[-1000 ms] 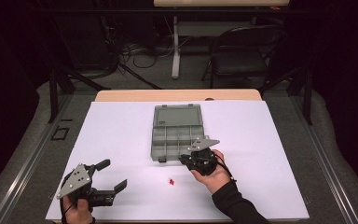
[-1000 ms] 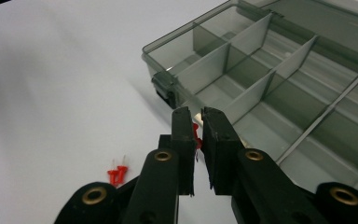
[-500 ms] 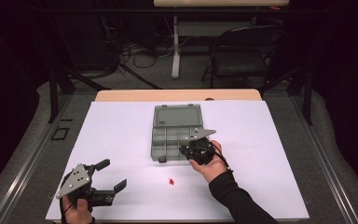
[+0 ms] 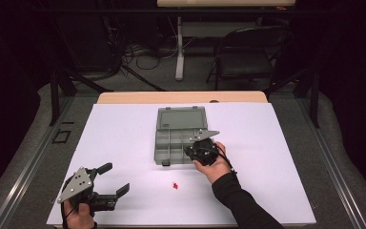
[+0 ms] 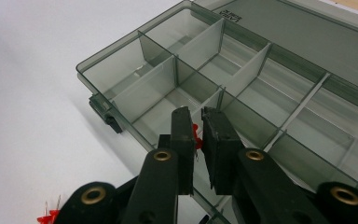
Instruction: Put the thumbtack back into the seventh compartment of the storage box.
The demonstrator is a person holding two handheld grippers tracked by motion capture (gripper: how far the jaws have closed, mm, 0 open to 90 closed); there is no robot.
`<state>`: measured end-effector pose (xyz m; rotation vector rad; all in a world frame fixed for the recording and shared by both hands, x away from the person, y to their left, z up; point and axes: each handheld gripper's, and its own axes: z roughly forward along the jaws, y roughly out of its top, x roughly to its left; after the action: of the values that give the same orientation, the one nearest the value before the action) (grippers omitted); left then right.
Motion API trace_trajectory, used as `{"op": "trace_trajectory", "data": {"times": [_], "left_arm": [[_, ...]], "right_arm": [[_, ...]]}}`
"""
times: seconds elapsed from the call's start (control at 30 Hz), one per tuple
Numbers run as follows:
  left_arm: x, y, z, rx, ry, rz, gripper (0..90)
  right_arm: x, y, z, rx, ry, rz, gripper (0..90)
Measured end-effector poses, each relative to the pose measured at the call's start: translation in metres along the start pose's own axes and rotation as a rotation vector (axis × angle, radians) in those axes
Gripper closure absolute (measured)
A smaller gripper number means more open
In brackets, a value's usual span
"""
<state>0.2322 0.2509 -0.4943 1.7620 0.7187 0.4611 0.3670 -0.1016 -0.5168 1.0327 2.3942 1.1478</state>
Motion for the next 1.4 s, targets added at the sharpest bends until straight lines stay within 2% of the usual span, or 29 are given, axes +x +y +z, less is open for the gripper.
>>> {"op": "trace_trajectory", "data": {"times": [0.33,0.67,0.83,1.03,1.07,1.17,1.27,1.4], "left_arm": [[0.000,0.000,0.000,-0.004,0.001,-0.001,8.8],[0.000,0.000,0.000,-0.005,0.001,-0.001,8.8],[0.000,0.000,0.000,-0.003,0.000,-0.002,8.8],[0.000,0.000,0.000,-0.003,0.001,-0.001,8.8],[0.000,0.000,0.000,-0.001,0.000,-0.001,8.8],[0.000,0.000,0.000,0.000,-0.001,0.000,8.8],[0.000,0.000,0.000,0.003,0.001,0.001,8.8],[0.000,0.000,0.000,0.003,0.001,0.001,8.8]], "right_arm": [[0.001,-0.001,0.002,0.004,-0.010,-0.010,79.9],[0.004,0.000,-0.004,-0.033,-0.022,-0.019,64.6],[0.010,-0.003,-0.008,-0.046,-0.021,-0.045,63.3],[0.018,-0.005,-0.014,-0.066,-0.032,-0.066,57.7],[0.024,-0.006,-0.018,-0.082,-0.034,-0.076,56.8],[0.027,-0.007,-0.020,-0.084,-0.024,-0.079,56.6],[0.035,-0.010,-0.024,-0.080,0.009,-0.070,53.9],[0.044,-0.015,-0.026,-0.070,0.065,-0.068,55.5]]}}
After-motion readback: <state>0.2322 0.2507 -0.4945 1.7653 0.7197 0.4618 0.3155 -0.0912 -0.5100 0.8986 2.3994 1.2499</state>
